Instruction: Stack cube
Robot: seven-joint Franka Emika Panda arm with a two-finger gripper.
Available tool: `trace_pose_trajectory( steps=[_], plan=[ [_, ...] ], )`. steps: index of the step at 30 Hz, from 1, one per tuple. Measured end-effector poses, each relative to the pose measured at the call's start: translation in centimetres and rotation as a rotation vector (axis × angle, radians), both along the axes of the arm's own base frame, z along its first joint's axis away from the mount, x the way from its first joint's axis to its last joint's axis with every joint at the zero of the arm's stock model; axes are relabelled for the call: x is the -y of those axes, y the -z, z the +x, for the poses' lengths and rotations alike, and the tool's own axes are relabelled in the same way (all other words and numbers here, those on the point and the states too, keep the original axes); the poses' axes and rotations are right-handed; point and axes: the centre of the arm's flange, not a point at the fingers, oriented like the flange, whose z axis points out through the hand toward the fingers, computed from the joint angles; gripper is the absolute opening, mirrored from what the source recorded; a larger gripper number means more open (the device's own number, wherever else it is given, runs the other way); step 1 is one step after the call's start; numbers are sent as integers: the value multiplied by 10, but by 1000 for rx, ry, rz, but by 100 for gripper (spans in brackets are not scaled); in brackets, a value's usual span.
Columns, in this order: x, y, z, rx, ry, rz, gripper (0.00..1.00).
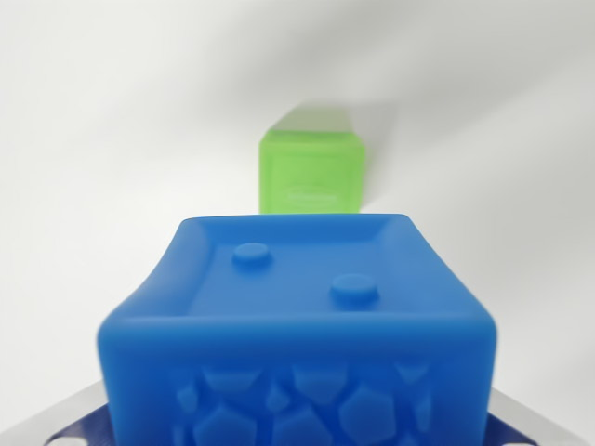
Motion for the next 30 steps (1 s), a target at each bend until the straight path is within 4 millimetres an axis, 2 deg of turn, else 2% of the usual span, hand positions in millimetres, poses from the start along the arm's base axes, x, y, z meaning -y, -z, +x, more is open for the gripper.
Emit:
trace_pose_trajectory(
  steps=[10,30],
  plan=[
    [0,34,1,-6,0,-5,0],
    [0,85,0,-4,0,-7,0]
  ],
)
